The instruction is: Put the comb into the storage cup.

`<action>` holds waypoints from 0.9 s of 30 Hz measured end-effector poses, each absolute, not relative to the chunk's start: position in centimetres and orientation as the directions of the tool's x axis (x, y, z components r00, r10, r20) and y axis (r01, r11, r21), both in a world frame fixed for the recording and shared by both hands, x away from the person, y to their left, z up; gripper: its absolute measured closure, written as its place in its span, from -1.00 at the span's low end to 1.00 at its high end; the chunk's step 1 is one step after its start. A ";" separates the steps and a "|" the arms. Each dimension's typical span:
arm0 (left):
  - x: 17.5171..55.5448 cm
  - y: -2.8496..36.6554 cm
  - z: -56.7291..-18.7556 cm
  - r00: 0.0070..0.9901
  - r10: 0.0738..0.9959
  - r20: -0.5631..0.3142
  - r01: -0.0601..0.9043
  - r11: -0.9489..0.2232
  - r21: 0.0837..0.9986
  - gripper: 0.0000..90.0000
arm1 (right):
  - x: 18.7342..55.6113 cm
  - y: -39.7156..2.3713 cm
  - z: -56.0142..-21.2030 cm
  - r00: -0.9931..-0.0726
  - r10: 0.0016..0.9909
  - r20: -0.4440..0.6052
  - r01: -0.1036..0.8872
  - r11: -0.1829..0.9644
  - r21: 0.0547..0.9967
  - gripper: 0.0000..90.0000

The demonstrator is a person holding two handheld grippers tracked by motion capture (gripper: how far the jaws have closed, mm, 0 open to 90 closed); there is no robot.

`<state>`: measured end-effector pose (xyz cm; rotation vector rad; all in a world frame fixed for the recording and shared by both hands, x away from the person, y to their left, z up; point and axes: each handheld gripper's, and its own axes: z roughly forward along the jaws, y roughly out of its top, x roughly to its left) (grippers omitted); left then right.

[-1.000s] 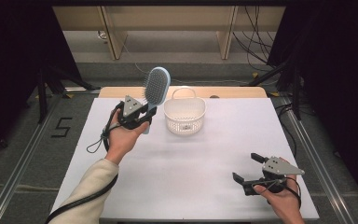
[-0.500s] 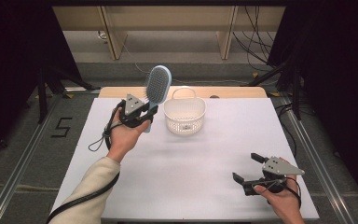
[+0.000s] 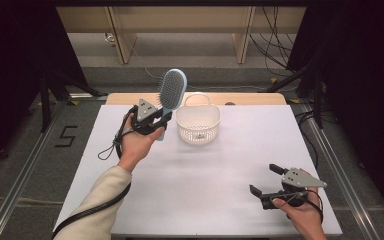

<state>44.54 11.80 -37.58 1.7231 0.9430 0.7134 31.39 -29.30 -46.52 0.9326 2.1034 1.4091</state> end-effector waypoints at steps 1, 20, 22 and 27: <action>44.6 11.8 -37.6 0.521 0.853 0.029 0.260 -0.191 0.947 0.55 | 31.4 -29.3 -46.5 -0.676 0.737 0.009 0.288 0.254 0.923 -1.00; 45.0 11.3 -37.4 0.525 0.850 0.031 0.256 -0.193 0.947 0.55 | 31.4 -29.3 -46.5 -0.675 0.737 0.008 0.289 0.255 0.923 -1.00; 45.0 11.3 -37.3 0.525 0.850 0.033 0.255 -0.194 0.947 0.55 | 31.4 -29.3 -46.5 -0.676 0.737 0.009 0.288 0.253 0.923 -1.00; 45.1 11.2 -37.2 0.526 0.850 0.034 0.252 -0.194 0.948 0.55 | 31.4 -29.3 -46.5 -0.677 0.736 0.009 0.288 0.253 0.924 -1.00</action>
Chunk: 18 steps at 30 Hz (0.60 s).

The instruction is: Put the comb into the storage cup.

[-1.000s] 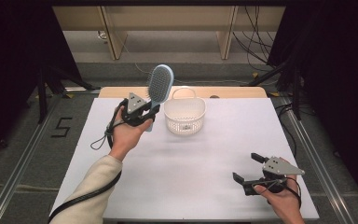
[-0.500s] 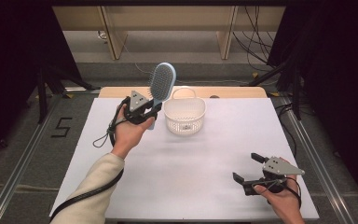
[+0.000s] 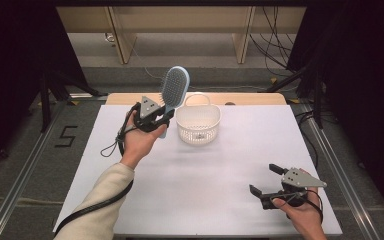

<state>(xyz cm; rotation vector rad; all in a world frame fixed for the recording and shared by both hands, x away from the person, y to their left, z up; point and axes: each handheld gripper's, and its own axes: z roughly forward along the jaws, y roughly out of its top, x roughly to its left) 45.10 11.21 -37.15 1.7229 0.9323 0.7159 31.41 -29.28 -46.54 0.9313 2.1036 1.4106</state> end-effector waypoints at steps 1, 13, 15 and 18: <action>45.1 11.2 -37.1 0.526 0.850 0.034 0.252 -0.194 0.948 0.55 | 31.4 -29.3 -46.5 -0.676 0.736 0.009 0.288 0.253 0.924 -1.00; 45.4 10.5 -36.8 0.536 0.843 0.042 0.246 -0.203 0.948 0.55 | 31.4 -29.3 -46.5 -0.676 0.737 0.009 0.287 0.252 0.924 -1.00; 45.5 10.4 -36.8 0.536 0.843 0.042 0.245 -0.203 0.948 0.55 | 31.4 -29.3 -46.5 -0.676 0.737 0.009 0.287 0.252 0.924 -1.00; 45.5 10.3 -36.8 0.539 0.841 0.043 0.245 -0.206 0.948 0.55 | 31.4 -29.3 -46.5 -0.676 0.736 0.009 0.287 0.252 0.924 -1.00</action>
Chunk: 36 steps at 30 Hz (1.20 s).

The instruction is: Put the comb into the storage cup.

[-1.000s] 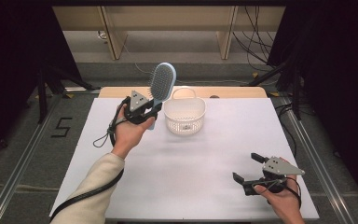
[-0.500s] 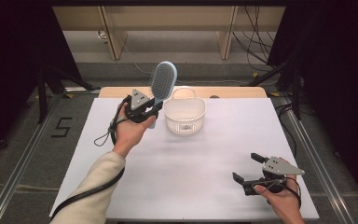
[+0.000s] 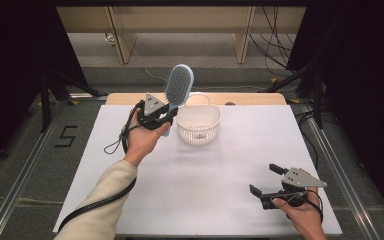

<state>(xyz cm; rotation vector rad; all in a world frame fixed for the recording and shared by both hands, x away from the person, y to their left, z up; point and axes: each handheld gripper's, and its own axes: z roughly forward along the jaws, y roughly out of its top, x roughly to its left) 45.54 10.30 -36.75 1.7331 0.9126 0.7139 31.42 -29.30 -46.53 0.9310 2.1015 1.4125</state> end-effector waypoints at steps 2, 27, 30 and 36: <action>45.6 10.2 -36.7 0.540 0.841 0.044 0.243 -0.205 0.948 0.55 | 31.4 -29.3 -46.5 -0.677 0.736 0.010 0.286 0.251 0.925 -1.00; 46.0 9.6 -36.3 0.545 0.837 0.048 0.235 -0.208 0.950 0.55 | 31.4 -29.3 -46.5 -0.676 0.736 0.009 0.286 0.252 0.924 -1.00; 46.0 9.5 -36.2 0.547 0.836 0.049 0.234 -0.208 0.950 0.55 | 31.4 -29.3 -46.5 -0.678 0.735 0.007 0.284 0.253 0.925 -1.00; 46.2 9.2 -36.2 0.548 0.835 0.047 0.237 -0.209 0.949 0.55 | 31.4 -29.3 -46.5 -0.678 0.735 0.008 0.284 0.252 0.925 -1.00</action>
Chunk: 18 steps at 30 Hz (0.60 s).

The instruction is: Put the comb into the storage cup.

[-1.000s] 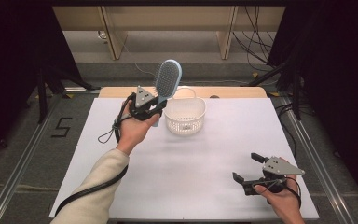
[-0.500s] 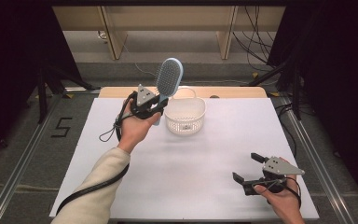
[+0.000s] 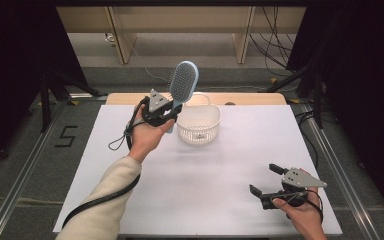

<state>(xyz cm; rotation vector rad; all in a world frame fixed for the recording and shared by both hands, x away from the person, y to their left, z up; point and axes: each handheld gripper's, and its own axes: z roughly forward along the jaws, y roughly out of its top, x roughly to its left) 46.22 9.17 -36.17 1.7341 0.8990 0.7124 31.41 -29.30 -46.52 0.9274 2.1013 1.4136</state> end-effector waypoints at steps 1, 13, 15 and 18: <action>46.3 9.1 -36.2 0.549 0.834 0.049 0.236 -0.211 0.948 0.55 | 31.4 -29.3 -46.5 -0.678 0.735 0.008 0.284 0.253 0.925 -1.00; 46.6 8.5 -36.0 0.557 0.828 0.059 0.232 -0.223 0.947 0.55 | 31.4 -29.3 -46.5 -0.678 0.735 0.008 0.285 0.253 0.925 -1.00; 46.6 8.4 -36.0 0.557 0.828 0.057 0.234 -0.223 0.946 0.55 | 31.4 -29.3 -46.5 -0.678 0.735 0.009 0.286 0.253 0.924 -1.00; 46.8 8.3 -36.0 0.557 0.828 0.062 0.232 -0.226 0.946 0.55 | 31.4 -29.3 -46.5 -0.677 0.736 0.009 0.286 0.252 0.924 -1.00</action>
